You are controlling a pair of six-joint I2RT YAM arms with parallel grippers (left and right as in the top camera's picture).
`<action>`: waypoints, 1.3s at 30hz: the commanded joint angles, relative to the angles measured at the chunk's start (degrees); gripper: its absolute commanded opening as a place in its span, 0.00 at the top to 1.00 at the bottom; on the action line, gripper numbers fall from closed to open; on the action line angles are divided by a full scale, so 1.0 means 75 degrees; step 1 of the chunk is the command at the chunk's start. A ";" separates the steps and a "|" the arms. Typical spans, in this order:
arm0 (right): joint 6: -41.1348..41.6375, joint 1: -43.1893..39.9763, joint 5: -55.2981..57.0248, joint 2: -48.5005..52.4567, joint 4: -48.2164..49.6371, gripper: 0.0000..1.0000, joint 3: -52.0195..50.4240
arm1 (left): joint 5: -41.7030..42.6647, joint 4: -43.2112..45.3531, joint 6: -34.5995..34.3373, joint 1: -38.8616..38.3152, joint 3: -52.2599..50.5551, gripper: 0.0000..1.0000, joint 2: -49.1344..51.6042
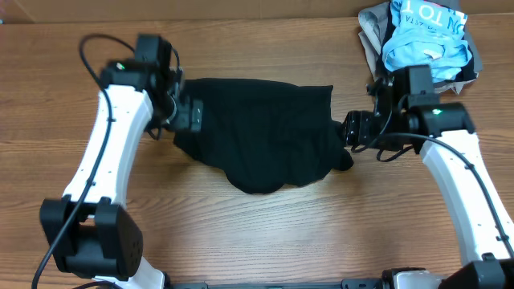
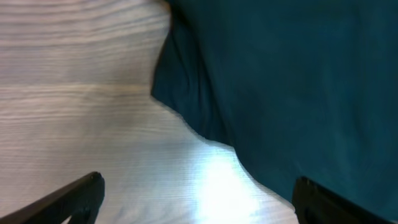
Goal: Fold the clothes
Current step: 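Lower the held shirt onto the table center with both grippers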
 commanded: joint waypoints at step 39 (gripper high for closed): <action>0.0490 0.0038 -0.0166 0.0781 0.4363 0.72 -0.2961 | -0.0338 0.5878 -0.0312 0.0085 -0.4622 0.96 -0.0108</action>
